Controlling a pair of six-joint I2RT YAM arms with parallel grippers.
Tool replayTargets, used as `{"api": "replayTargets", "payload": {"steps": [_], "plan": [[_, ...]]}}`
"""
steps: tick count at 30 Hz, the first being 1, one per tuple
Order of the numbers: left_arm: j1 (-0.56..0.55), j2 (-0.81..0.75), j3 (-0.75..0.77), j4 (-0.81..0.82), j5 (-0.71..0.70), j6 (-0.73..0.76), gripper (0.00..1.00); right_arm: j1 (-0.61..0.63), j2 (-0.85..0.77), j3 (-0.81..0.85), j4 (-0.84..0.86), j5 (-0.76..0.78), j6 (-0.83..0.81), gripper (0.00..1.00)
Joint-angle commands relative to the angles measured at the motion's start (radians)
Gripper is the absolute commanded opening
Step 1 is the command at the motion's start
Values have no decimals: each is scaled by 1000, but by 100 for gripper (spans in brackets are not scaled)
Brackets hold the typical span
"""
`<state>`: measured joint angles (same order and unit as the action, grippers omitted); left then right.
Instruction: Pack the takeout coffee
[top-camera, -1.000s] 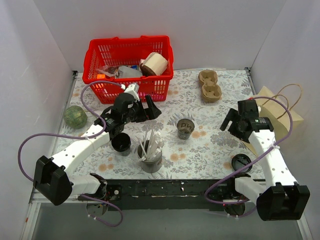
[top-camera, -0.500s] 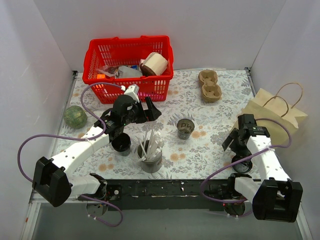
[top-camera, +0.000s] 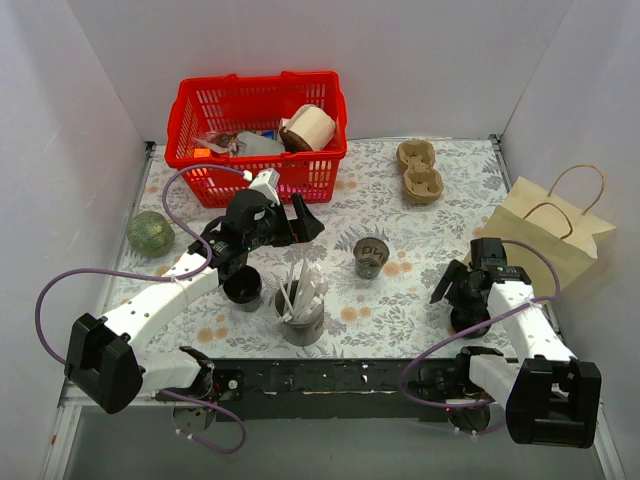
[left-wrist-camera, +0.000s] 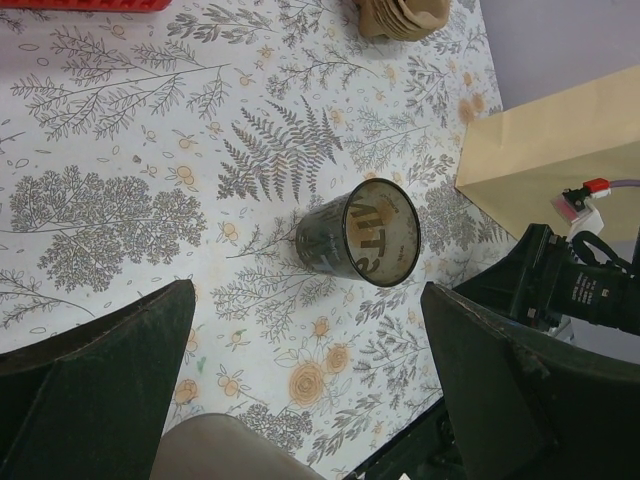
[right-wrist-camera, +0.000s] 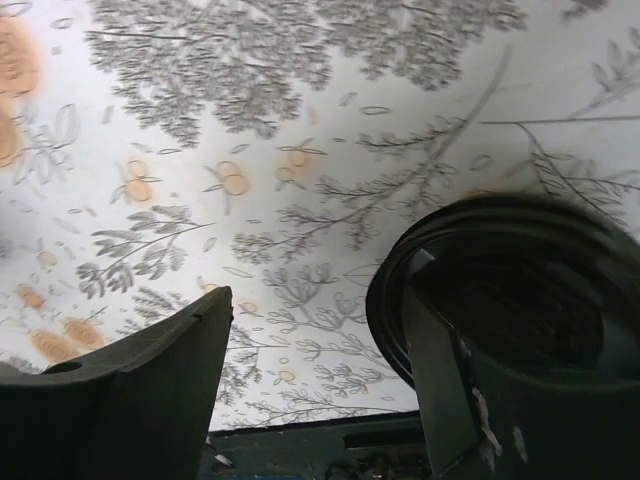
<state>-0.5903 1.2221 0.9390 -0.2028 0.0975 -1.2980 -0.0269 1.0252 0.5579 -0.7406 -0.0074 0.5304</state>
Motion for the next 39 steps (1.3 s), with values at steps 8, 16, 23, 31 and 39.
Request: {"api": "replayTargets", "payload": {"steps": [8,16,23,31,39], "plan": [[1,-30,-9,11,18,0,98,280,-2,3,110,-121,74,76],[1,-33,-12,6,21,-3,98,519,75,85,116,-57,146,73],[1,-30,-11,-3,2,-3,98,587,119,177,-75,213,171,66],[1,-23,-6,-7,-13,-3,98,624,171,186,-62,214,180,54],[1,-19,-3,-9,-18,0,98,670,256,229,-137,323,246,49]]}}
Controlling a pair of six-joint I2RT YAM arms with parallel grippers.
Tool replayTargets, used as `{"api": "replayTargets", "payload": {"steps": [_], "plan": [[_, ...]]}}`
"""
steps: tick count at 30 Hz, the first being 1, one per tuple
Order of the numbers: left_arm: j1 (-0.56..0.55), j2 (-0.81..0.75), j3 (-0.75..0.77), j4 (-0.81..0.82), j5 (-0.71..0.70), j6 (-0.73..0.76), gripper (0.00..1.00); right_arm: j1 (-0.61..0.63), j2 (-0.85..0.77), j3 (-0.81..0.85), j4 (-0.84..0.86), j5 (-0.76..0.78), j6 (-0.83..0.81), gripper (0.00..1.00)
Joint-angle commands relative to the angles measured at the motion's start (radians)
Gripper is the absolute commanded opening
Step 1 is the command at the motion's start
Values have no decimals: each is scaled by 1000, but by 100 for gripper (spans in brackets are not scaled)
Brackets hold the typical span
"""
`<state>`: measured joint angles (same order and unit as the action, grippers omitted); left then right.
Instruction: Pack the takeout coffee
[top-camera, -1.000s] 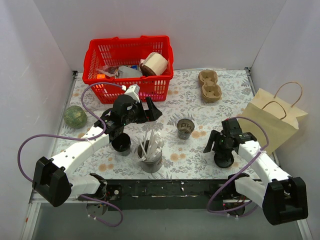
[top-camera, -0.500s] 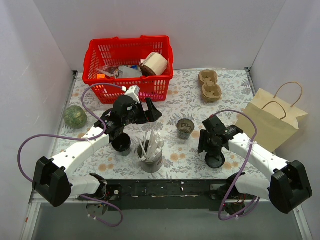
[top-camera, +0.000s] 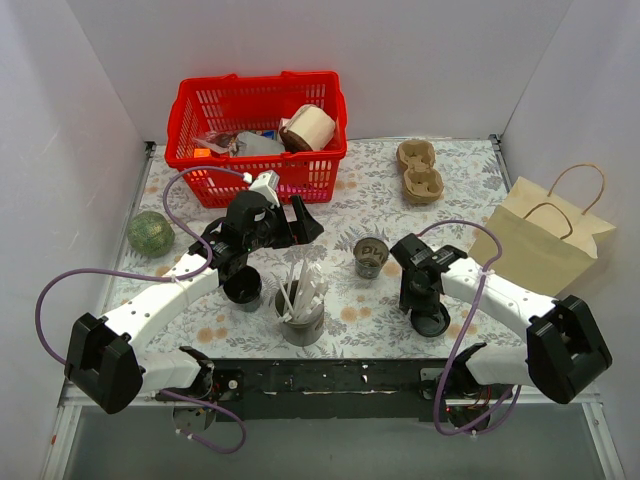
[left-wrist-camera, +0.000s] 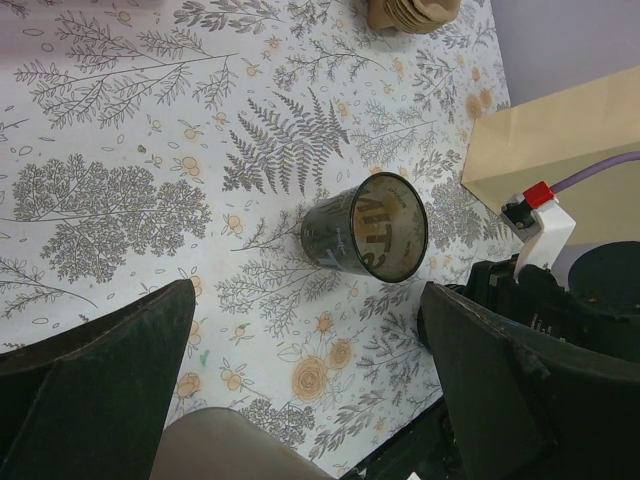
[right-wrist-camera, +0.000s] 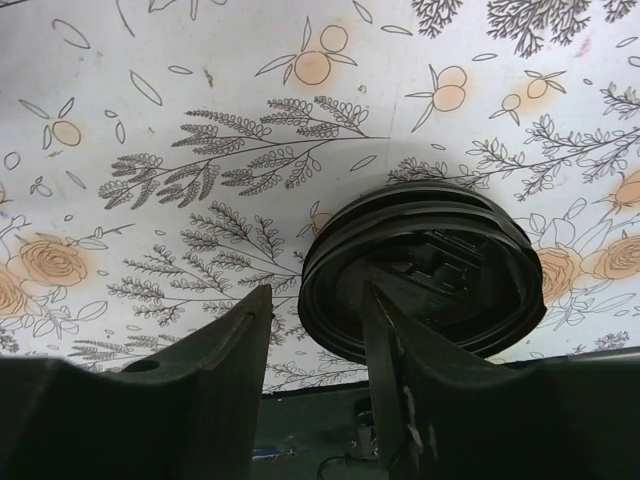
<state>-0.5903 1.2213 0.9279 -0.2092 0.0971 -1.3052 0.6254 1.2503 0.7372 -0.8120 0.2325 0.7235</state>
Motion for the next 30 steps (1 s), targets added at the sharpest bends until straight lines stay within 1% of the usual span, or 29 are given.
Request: {"api": "replayTargets", "payload": {"steps": [1,5,9,18,22,30], "plan": [[1,-17,9,-4,-19,9,98,22,37,51,-69,94,60,48],[1,-23,9,-4,-20,11,98,36,57,70,-73,102,71,41],[1,-25,8,-4,-22,11,98,42,58,73,-76,106,73,30],[1,-29,9,-4,-10,12,98,42,55,62,-72,113,80,14],[1,-36,9,-4,-10,12,98,42,54,50,-69,108,82,12],[1,-39,8,-9,-11,12,98,42,63,37,-67,111,91,15]]}}
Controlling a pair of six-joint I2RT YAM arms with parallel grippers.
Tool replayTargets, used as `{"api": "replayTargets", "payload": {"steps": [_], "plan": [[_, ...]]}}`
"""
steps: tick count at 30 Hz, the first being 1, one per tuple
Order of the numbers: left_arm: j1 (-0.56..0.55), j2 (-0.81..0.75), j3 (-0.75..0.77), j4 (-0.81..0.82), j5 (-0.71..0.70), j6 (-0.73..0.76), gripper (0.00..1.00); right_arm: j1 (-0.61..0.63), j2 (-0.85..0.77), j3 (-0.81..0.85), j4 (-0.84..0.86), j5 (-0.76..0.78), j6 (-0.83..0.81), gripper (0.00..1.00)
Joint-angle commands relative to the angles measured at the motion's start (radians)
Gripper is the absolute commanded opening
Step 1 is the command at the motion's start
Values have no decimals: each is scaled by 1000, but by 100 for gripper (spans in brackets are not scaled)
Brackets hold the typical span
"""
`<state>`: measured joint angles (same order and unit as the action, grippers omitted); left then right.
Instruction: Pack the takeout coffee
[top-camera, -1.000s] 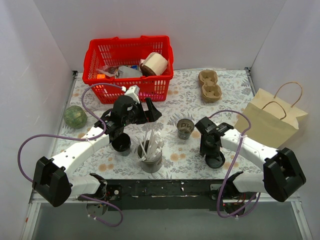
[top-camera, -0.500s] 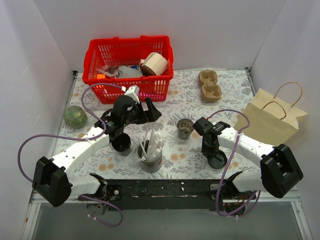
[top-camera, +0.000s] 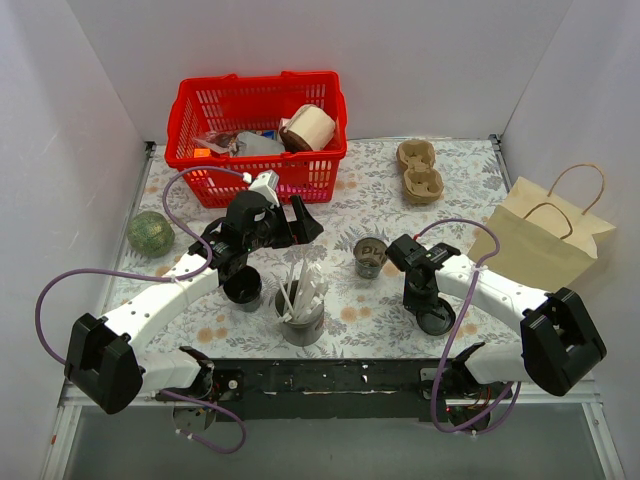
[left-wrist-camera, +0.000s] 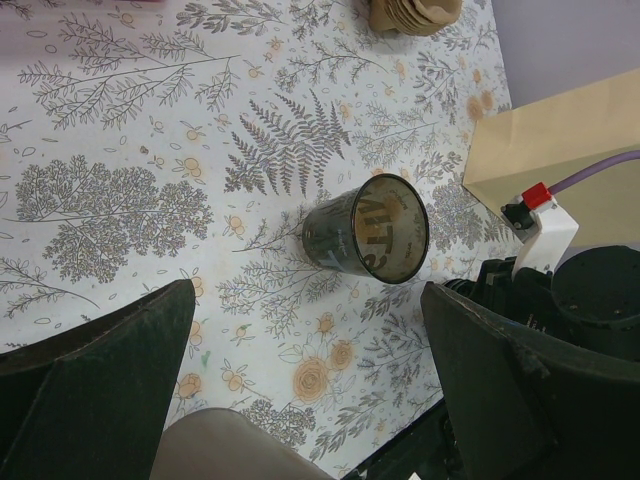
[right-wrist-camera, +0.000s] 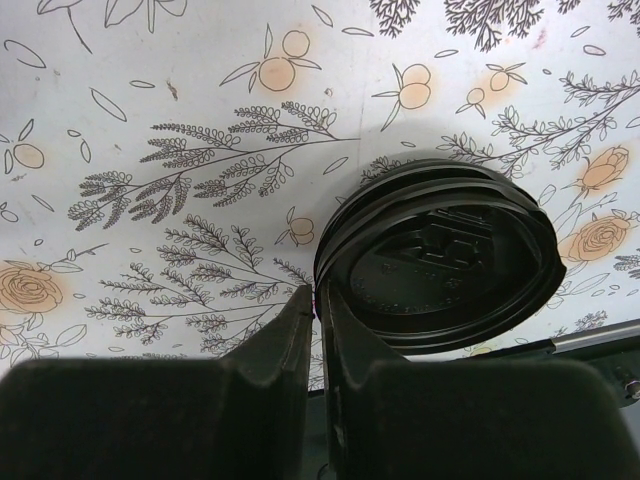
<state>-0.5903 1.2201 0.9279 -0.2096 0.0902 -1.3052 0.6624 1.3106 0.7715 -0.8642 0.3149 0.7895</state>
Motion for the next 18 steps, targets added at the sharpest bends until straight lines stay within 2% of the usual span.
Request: {"api": "replayTargets", "payload": {"steps": [1,10,16,18], "plan": [[1,-37,8,-8,-4,12,98,5,4,3,-13,32,25,16],[1,-33,9,-8,-1,15,98,5,25,-6,-6,38,30,19],[1,-30,11,-7,3,14,98,5,7,-1,-4,36,36,10],[1,-27,9,-8,3,14,98,5,0,3,-15,36,36,1]]}}
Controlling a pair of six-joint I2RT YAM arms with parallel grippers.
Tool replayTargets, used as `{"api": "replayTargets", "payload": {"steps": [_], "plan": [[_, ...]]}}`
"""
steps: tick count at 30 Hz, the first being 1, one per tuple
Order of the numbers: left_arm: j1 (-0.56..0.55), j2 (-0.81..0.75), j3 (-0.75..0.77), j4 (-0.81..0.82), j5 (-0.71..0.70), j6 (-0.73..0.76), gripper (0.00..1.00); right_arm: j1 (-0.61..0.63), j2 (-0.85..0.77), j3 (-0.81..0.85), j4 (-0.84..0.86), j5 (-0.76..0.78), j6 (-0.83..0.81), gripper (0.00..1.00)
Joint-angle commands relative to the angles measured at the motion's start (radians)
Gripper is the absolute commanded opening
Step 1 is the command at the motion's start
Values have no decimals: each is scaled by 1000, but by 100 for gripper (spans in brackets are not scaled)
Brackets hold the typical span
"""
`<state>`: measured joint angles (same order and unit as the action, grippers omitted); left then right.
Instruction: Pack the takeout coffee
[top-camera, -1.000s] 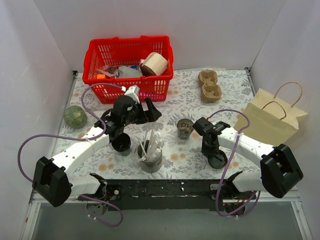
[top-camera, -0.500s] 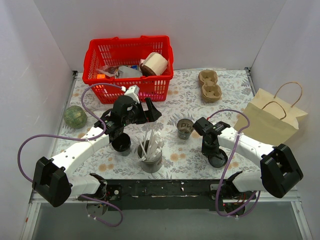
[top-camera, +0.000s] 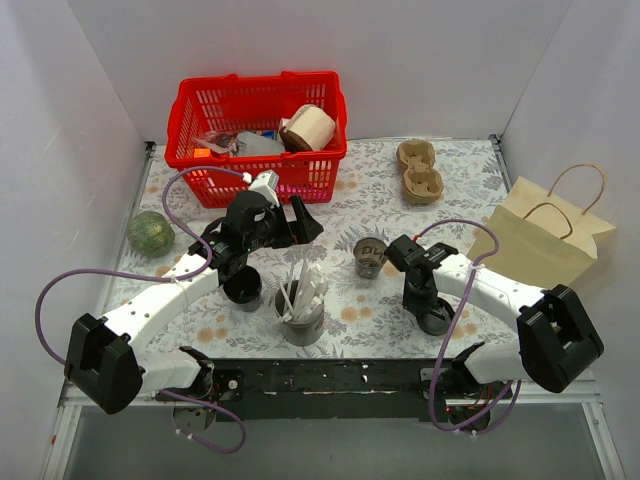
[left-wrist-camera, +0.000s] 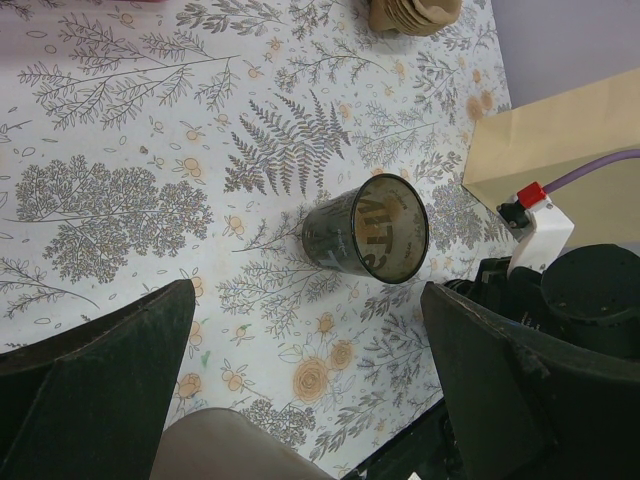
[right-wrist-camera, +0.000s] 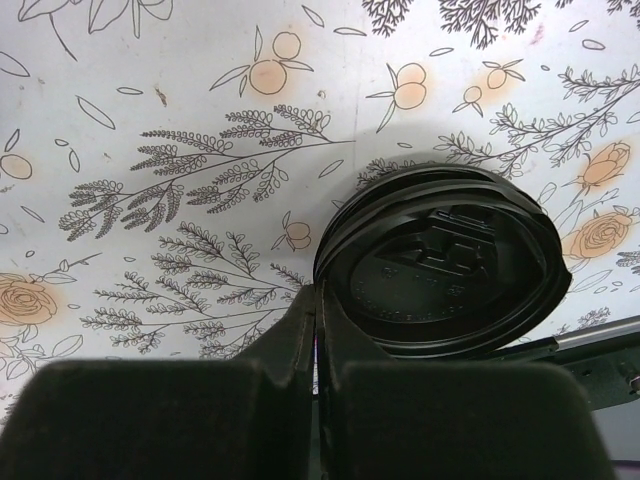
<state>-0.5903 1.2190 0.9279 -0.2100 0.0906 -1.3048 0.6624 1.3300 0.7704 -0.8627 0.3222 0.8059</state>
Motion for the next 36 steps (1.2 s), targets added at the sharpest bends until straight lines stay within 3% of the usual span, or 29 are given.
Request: {"api": "replayTargets", "payload": {"steps": [1,6,15,25,27,29,30,33,35,36], "plan": [[1,-24,11,-8,1,13,98,5,-31,6,-18,28,21,1],[1,-16,14,-5,12,13,98,6,-80,24,-33,9,9,1],[1,-15,17,21,95,7,98,5,-224,3,73,-135,-177,1],[0,25,97,87,244,15,98,6,-249,-35,25,-16,-226,1],[-6,37,117,96,271,13,98,5,-227,-37,36,-111,-256,1],[-17,43,137,122,311,9,98,5,-264,-89,164,-246,-289,1],[-20,48,140,133,323,4,98,5,-297,-100,235,-262,-281,1],[-31,57,157,159,373,-13,98,2,-258,-62,110,-132,-269,1],[-46,62,164,169,388,-16,98,0,-282,-74,172,-266,-293,1],[-54,62,166,176,388,-17,98,-1,-322,-91,209,-262,-277,1]]}}
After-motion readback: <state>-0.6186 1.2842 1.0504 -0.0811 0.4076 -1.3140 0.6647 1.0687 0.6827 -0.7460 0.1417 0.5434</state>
